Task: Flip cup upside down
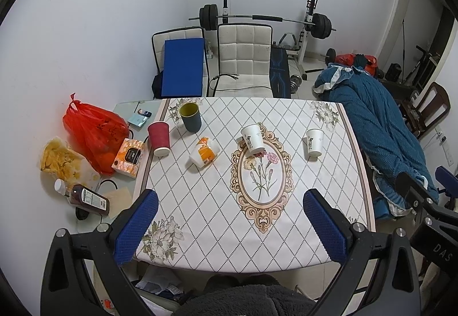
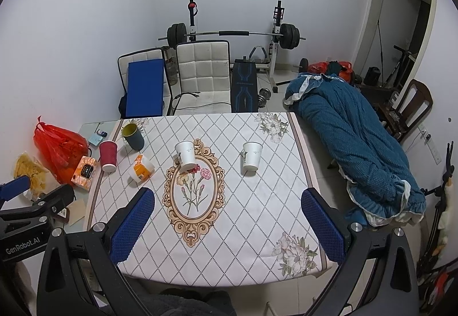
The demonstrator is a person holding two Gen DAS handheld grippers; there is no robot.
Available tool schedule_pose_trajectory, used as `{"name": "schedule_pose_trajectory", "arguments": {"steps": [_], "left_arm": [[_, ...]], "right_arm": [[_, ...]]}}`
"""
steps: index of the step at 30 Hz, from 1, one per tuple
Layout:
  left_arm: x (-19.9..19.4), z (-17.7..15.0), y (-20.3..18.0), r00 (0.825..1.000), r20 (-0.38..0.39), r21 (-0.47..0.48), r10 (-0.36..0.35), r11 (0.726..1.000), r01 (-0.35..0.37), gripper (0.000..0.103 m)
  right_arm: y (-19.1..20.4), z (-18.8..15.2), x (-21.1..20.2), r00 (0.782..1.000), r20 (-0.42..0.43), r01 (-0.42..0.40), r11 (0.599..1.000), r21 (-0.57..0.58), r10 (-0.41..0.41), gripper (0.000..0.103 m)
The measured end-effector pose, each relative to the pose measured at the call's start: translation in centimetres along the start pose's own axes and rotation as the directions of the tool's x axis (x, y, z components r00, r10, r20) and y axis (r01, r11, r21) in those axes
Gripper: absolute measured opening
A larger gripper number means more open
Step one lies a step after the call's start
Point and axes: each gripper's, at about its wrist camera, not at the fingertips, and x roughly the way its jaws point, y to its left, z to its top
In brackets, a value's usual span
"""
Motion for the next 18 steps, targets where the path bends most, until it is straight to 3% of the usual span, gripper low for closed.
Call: {"name": "schedule_pose_trajectory", "arguments": {"steps": [18], "left_arm": [[1.3, 0.2, -0.5, 1.000, 0.010, 0.002, 0.012, 1.000, -0.012, 0.103]], "right_arm": [[-0.5, 1.0, 0.9, 1.000, -0.003, -0.017, 1.000, 0.002, 0.017, 0.103]]}}
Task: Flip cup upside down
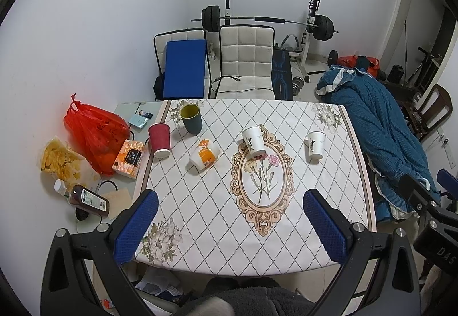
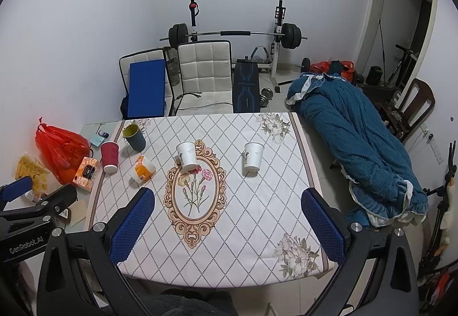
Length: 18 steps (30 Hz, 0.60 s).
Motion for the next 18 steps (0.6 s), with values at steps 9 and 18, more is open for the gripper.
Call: {"name": "schedule_pose_trajectory", "arguments": {"steps": [9, 18], "left_arm": [[7.6, -0.8, -1.6, 0.994, -0.087, 0.012, 0.060, 0.998, -0.060, 0.103], [16.3, -2.0, -3.1, 0.977, -0.205, 0.017, 0.056, 0.998, -0.054, 0.103]], "right_arm": [[-2.6, -1.7, 5.8, 0.995, -0.096, 0.018, 0.999, 0.041, -0.014, 0.103], [-5.4, -6.3, 17.3, 0.958, -0.285, 0.049, 0.999, 0.023, -0.040, 0.103]]}}
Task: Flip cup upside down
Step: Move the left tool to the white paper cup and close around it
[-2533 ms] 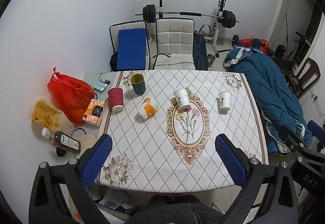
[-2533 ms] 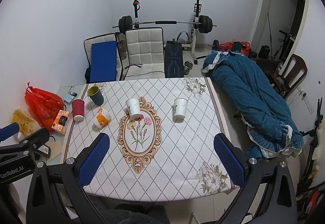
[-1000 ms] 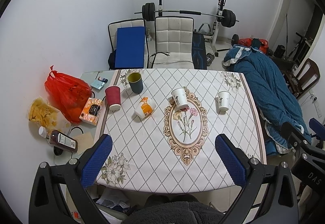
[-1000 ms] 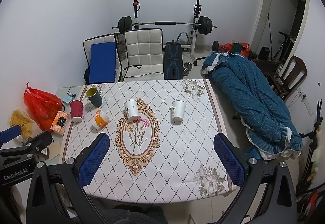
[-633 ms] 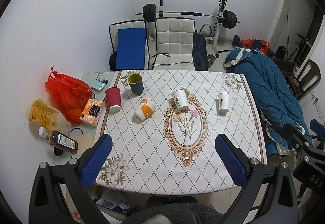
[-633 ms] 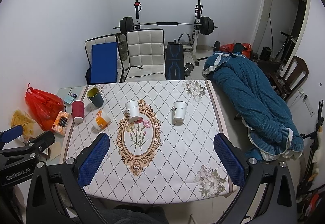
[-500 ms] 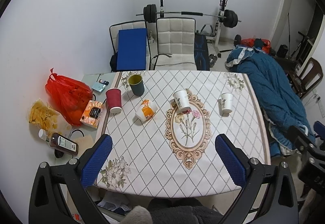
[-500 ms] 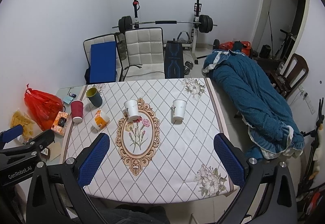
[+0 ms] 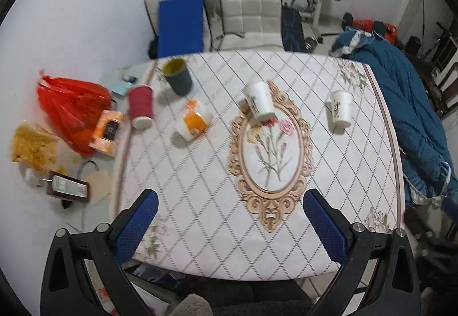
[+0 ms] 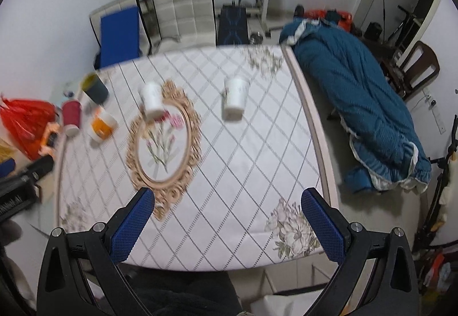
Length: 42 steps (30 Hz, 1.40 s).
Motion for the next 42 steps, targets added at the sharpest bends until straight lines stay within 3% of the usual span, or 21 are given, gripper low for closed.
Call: {"name": "schedule_pose_trajectory", "arguments": {"steps": [11, 19, 26, 31, 35, 39, 42], "left_arm": [[10.0, 4.1, -2.3, 0.988, -0.156, 0.073, -0.018, 0.997, 0.030, 0.103], [17.1, 10.0, -3.3, 0.971, -0.235, 0.076, -0.033, 0.996, 0.053, 0.103], [22.5, 14.9, -3.8, 0.962, -0.272, 0.067, -0.035, 0.996, 0.055, 0.103], [25.9, 17.3, -4.2, 0.942, -0.329, 0.030, -0.065, 0.996, 0.080, 0.103], [28.3, 18.7, -4.2, 0.920, -0.374, -0.031, -0.115, 0.993, 0.111, 0.103], [30.7, 19.7, -3.9, 0.886, -0.421, -0.119, -0.192, 0.981, 0.155, 0.103], [32.1, 20.2, -3.6, 0.876, -0.436, -0.146, -0.205, 0.977, 0.156, 0.103]], "right_arm": [[0.3, -0.7, 13.3, 0.978, -0.199, 0.062, 0.998, 0.017, -0.058, 0.103], [1.3, 1.0, 20.4, 0.946, -0.314, 0.101, 0.994, 0.039, -0.083, 0.103], [2.4, 3.8, 25.4, 0.927, -0.359, 0.131, 0.991, 0.032, -0.111, 0.103], [3.2, 5.9, 27.7, 0.920, -0.372, 0.140, 0.990, 0.019, -0.122, 0.103], [3.7, 7.3, 28.7, 0.919, -0.372, 0.144, 0.989, 0.015, -0.128, 0.103], [3.8, 8.3, 29.4, 0.917, -0.377, 0.146, 0.989, 0.017, -0.129, 0.103], [3.7, 8.7, 29.9, 0.915, -0.381, 0.150, 0.989, 0.020, -0.131, 0.103]]}}
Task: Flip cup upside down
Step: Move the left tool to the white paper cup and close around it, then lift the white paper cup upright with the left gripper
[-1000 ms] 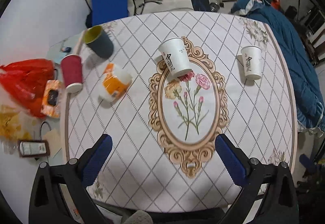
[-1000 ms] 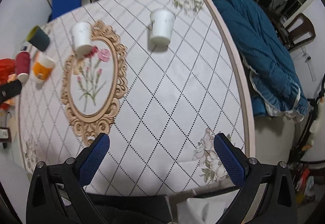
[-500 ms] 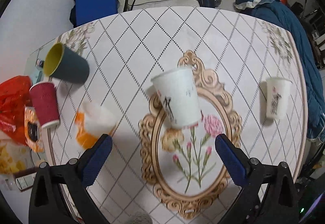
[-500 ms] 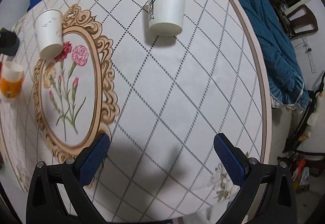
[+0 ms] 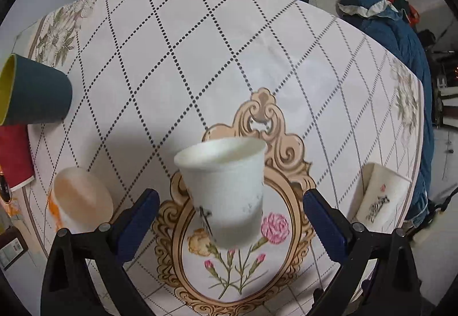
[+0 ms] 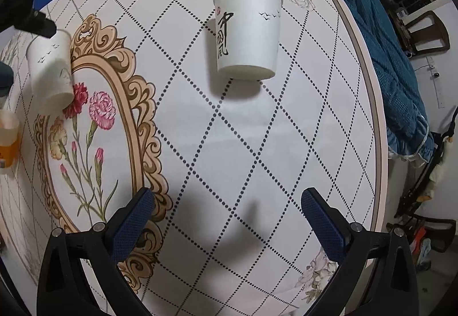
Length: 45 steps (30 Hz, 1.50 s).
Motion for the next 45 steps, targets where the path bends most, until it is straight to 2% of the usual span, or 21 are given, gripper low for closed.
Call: {"name": "schedule_pose_trajectory", "arguments": {"steps": [9, 10, 14, 15, 17, 18, 19, 24, 33, 34, 35, 41, 45], "left_arm": [[2.4, -0.3, 0.3, 0.999, -0.040, 0.023, 0.019, 1.000, -0.018, 0.101], [2.7, -0.4, 0.3, 0.999, -0.042, 0.028, 0.022, 0.999, -0.021, 0.094], [3.9, -0.7, -0.1, 0.998, -0.047, 0.061, 0.047, 0.997, -0.044, 0.086], [4.2, -0.9, -0.2, 0.997, -0.045, 0.076, 0.057, 0.996, -0.053, 0.080], [4.8, -1.1, -0.3, 0.996, -0.043, 0.093, 0.076, 0.993, -0.071, 0.075], [5.1, -1.3, -0.4, 0.995, -0.040, 0.109, 0.089, 0.990, -0.085, 0.067], [5.5, -1.4, -0.5, 0.995, -0.039, 0.120, 0.095, 0.989, -0.090, 0.064], [5.9, -1.3, -0.9, 0.991, 0.011, 0.169, 0.136, 0.976, -0.135, 0.062], [5.0, -2.5, -1.4, 0.991, 0.037, 0.202, 0.125, 0.971, -0.130, 0.062], [4.4, -2.0, -3.1, 0.992, 0.036, 0.205, 0.123, 0.970, -0.128, 0.062], [4.1, -2.4, -3.2, 0.992, 0.036, 0.210, 0.118, 0.970, -0.123, 0.062], [1.3, -7.0, -2.9, 0.997, 0.014, 0.235, 0.076, 0.969, -0.077, 0.062], [0.4, -11.4, -2.3, 0.998, -0.018, 0.247, 0.062, 0.968, -0.056, 0.062]], "right_arm": [[-0.9, 0.9, 0.8, 1.000, -0.016, 0.003, 1.000, 0.001, -0.003, 0.103], [-0.9, 1.0, 0.9, 1.000, -0.018, 0.003, 1.000, 0.001, -0.003, 0.103], [-1.2, 1.1, 1.5, 1.000, -0.022, 0.001, 1.000, -0.003, -0.001, 0.103], [-1.4, 1.1, 1.7, 1.000, -0.022, -0.001, 1.000, -0.003, 0.001, 0.103], [-1.5, 1.1, 1.9, 1.000, -0.022, 0.003, 1.000, -0.004, -0.003, 0.103], [-1.4, 0.9, 1.9, 1.000, -0.023, 0.003, 1.000, -0.003, -0.003, 0.103], [-1.5, 0.9, 2.0, 1.000, -0.024, 0.002, 1.000, -0.003, -0.002, 0.103], [-1.5, 0.5, 1.9, 1.000, -0.026, 0.007, 1.000, 0.001, -0.007, 0.103], [-2.0, -0.5, 1.4, 1.000, -0.025, 0.019, 1.000, 0.008, -0.018, 0.103], [-2.1, -0.5, 1.3, 1.000, -0.025, 0.020, 1.000, 0.008, -0.019, 0.103], [-2.1, -0.5, 1.2, 1.000, -0.024, 0.019, 1.000, 0.008, -0.018, 0.103], [-2.0, -2.6, 0.2, 1.000, -0.010, 0.001, 1.000, -0.002, -0.001, 0.103], [-2.1, -4.8, -0.6, 1.000, 0.001, -0.018, 1.000, -0.021, 0.018, 0.103]]}}
